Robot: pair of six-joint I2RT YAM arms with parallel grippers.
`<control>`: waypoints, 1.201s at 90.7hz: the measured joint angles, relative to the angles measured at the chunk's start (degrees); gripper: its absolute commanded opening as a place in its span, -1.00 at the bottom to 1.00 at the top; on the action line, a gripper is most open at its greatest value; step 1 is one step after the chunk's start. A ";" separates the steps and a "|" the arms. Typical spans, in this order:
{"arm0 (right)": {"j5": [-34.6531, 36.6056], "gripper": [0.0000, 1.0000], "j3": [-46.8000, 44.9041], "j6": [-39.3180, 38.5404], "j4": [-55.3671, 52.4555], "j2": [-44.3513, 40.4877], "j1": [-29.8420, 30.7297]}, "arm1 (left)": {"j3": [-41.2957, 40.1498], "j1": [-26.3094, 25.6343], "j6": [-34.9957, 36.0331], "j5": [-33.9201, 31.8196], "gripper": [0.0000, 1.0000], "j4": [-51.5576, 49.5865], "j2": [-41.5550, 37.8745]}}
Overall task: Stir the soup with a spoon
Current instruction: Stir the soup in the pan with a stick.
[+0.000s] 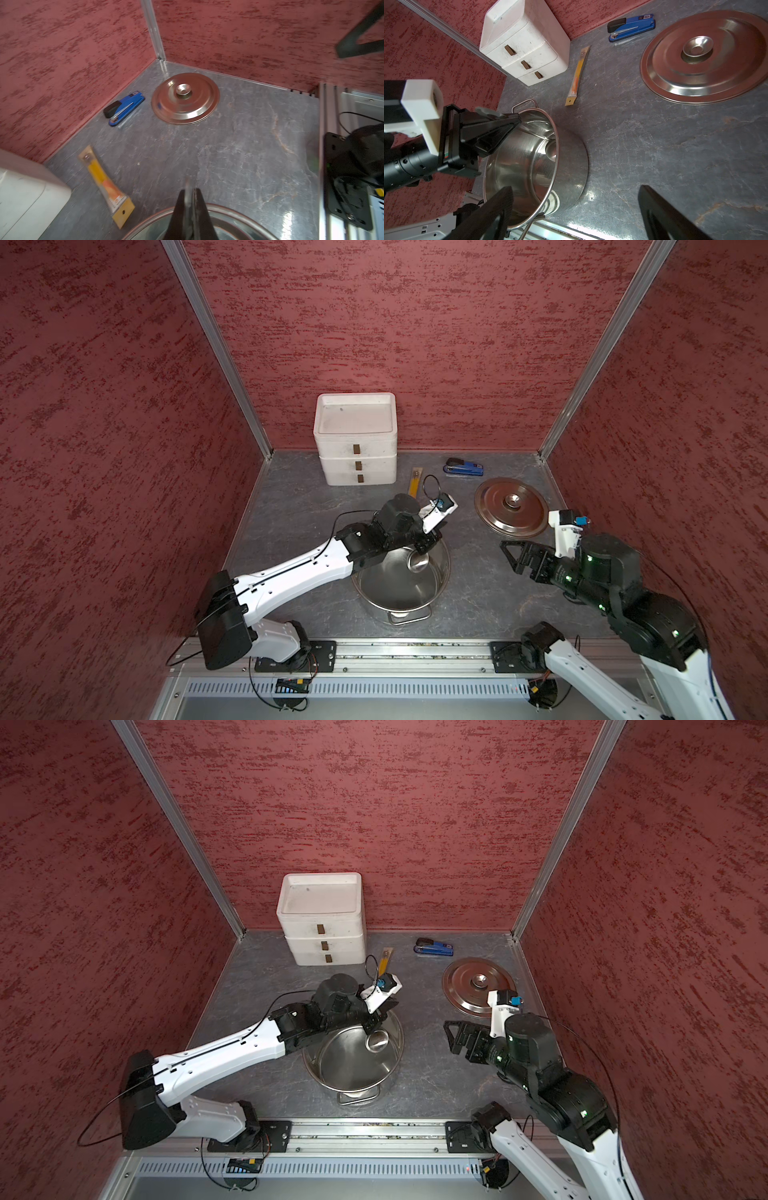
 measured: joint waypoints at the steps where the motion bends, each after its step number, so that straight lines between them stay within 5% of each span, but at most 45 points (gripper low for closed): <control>1: 0.00 0.97 0.00 0.00 -0.04 0.00 0.00 | 0.00 -0.35 0.17 0.04 -1.00 -0.02 0.00; 38: 0.13 0.97 0.00 0.17 -0.92 0.02 0.00 | -7.06 -11.23 -2.58 0.48 -1.00 -1.42 -9.16; 57: 0.11 0.97 0.00 0.22 -0.90 0.57 0.00 | -12.41 -12.35 -5.84 -4.09 -1.00 -5.92 -17.38; 83: 0.09 0.97 -0.09 0.26 -0.02 1.29 0.00 | -14.19 -3.28 -8.41 -12.48 -1.00 -12.63 -22.10; 109: -0.50 0.97 -1.01 0.42 2.71 3.45 0.00 | -10.19 6.75 -7.93 -18.45 -1.00 -10.47 -12.28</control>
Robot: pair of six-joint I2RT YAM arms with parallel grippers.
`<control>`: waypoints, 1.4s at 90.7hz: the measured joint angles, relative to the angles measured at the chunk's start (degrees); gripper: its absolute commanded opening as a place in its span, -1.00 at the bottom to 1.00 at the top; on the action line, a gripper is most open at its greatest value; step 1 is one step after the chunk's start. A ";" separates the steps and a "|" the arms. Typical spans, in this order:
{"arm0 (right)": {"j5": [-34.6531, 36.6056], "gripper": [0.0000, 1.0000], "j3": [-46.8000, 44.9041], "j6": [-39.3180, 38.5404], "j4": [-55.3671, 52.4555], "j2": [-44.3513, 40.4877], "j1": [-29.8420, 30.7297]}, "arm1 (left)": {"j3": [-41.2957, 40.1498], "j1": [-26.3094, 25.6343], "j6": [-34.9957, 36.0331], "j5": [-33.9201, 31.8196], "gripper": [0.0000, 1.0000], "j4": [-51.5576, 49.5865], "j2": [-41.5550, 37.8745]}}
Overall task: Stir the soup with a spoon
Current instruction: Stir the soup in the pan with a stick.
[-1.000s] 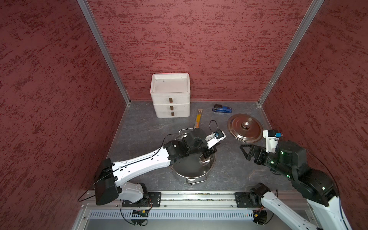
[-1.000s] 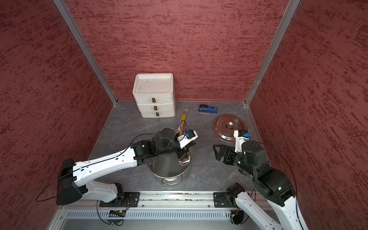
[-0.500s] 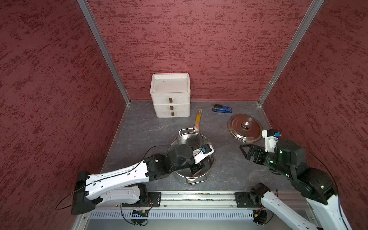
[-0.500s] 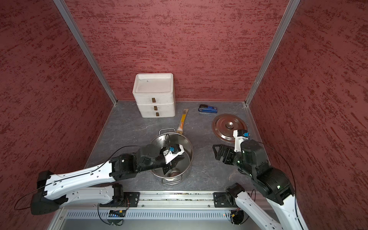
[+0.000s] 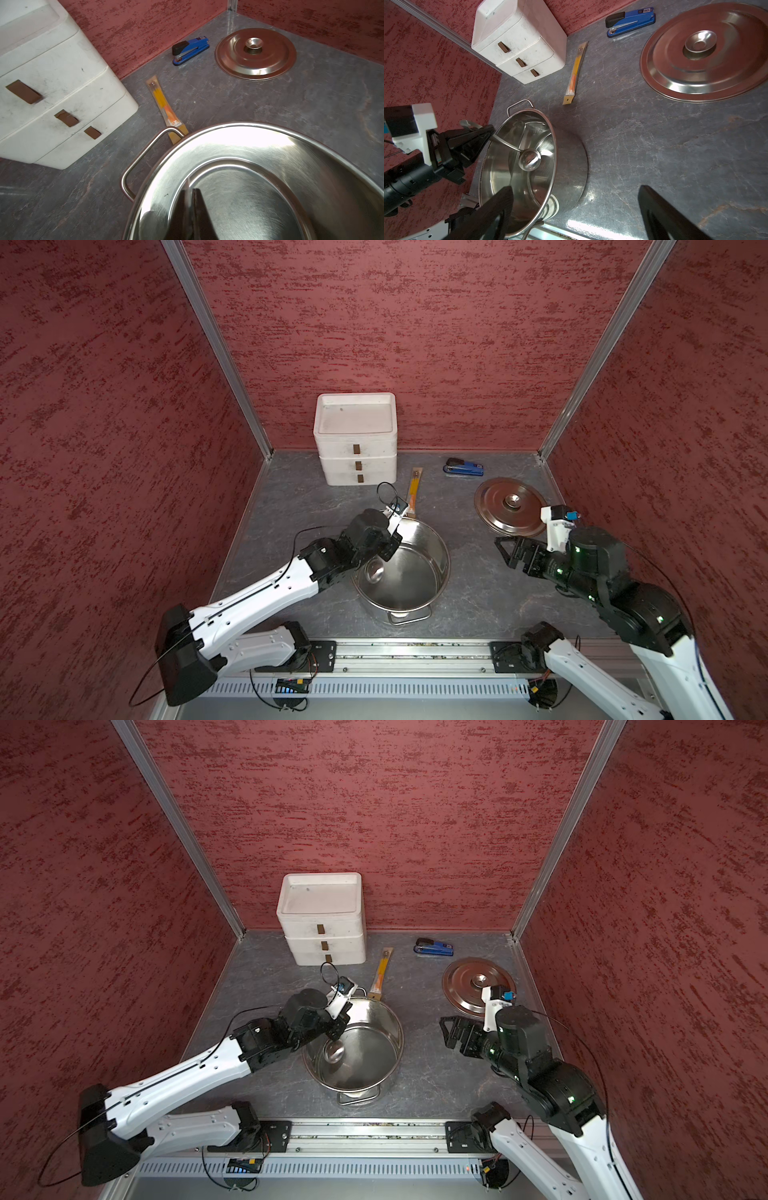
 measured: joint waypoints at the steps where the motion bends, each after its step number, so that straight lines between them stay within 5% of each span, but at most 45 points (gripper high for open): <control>1: -0.02 0.97 0.00 0.00 0.11 0.15 0.00 | 0.28 0.20 0.13 -0.02 -1.00 0.24 0.44; 41: -0.15 0.97 0.00 -0.02 1.11 -0.33 0.00 | 11.21 2.69 2.21 7.63 -1.00 6.58 13.49; 80: -0.09 0.97 -0.74 0.00 1.05 -2.36 0.00 | 15.98 -8.04 5.77 18.75 -1.00 6.67 17.62; 127: -0.17 0.97 -2.71 0.68 1.22 -3.02 0.00 | 4.72 -17.18 2.36 16.52 -1.00 -1.20 -1.20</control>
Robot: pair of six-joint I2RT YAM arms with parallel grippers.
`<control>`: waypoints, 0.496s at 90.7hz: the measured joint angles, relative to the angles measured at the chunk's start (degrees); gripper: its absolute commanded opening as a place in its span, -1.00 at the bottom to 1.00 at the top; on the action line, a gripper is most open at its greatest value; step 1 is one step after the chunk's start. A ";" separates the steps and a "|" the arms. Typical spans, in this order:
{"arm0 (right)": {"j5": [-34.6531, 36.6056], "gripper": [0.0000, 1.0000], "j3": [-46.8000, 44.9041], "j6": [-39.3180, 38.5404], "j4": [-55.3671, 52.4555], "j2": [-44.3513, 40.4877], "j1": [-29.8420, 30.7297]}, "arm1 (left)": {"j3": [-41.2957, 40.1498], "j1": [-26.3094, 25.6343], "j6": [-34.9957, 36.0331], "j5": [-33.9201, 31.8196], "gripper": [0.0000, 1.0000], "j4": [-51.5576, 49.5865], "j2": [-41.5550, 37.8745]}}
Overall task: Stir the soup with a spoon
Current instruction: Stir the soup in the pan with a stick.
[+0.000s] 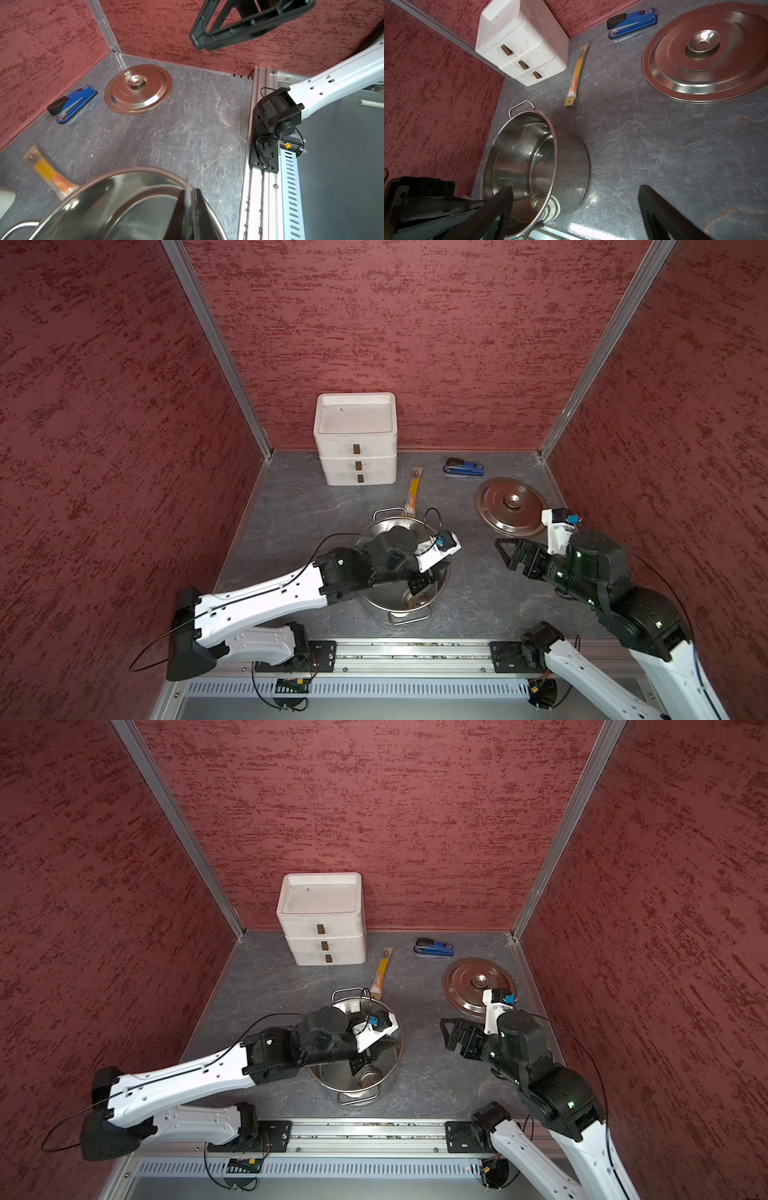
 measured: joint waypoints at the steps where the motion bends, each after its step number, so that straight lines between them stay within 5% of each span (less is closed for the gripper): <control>1: 0.00 0.97 0.00 0.00 0.00 0.02 0.00 | -0.33 0.00 -0.17 -0.22 -1.00 -0.15 -0.39; 24: -0.42 0.97 -0.02 0.02 1.25 1.75 0.00 | -6.29 2.29 -2.34 -6.51 -1.00 -5.07 -9.60; 45: -0.59 0.97 0.02 0.20 1.49 2.54 0.00 | -11.32 13.11 -3.37 -8.48 -1.00 -5.66 -15.69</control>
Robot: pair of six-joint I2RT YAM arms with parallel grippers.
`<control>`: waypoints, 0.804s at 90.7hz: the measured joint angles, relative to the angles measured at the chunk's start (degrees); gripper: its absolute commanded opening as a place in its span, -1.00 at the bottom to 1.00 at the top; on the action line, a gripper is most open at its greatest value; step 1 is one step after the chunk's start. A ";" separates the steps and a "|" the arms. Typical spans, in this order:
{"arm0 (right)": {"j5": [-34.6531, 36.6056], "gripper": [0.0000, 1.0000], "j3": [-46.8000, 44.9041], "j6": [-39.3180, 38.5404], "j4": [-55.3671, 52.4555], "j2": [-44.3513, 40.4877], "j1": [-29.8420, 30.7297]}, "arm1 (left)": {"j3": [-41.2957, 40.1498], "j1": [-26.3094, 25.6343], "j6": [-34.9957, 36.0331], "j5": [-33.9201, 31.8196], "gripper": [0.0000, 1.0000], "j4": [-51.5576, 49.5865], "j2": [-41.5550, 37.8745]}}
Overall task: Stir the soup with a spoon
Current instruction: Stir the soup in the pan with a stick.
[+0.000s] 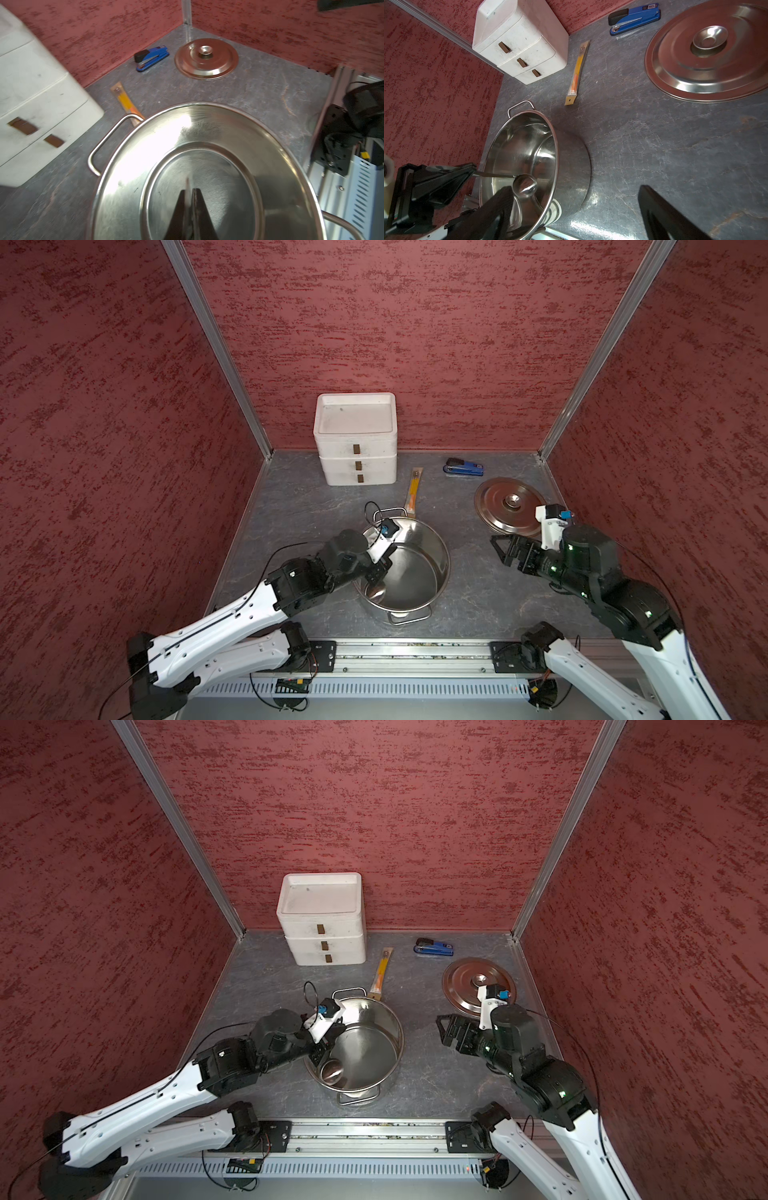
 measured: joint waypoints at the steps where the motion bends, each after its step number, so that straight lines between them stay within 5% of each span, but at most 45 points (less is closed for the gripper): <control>1: 0.00 0.97 0.00 0.00 0.00 0.02 0.00 | -0.04 0.52 0.00 -0.02 -1.00 0.04 -0.04; 31: 0.00 0.97 0.37 0.00 -0.37 0.02 0.00 | 1.11 11.65 1.99 2.32 -1.00 7.58 8.98; 73: 0.76 0.97 1.44 0.44 -2.75 -4.02 0.00 | 17.49 9.62 8.07 12.76 -1.00 14.51 29.59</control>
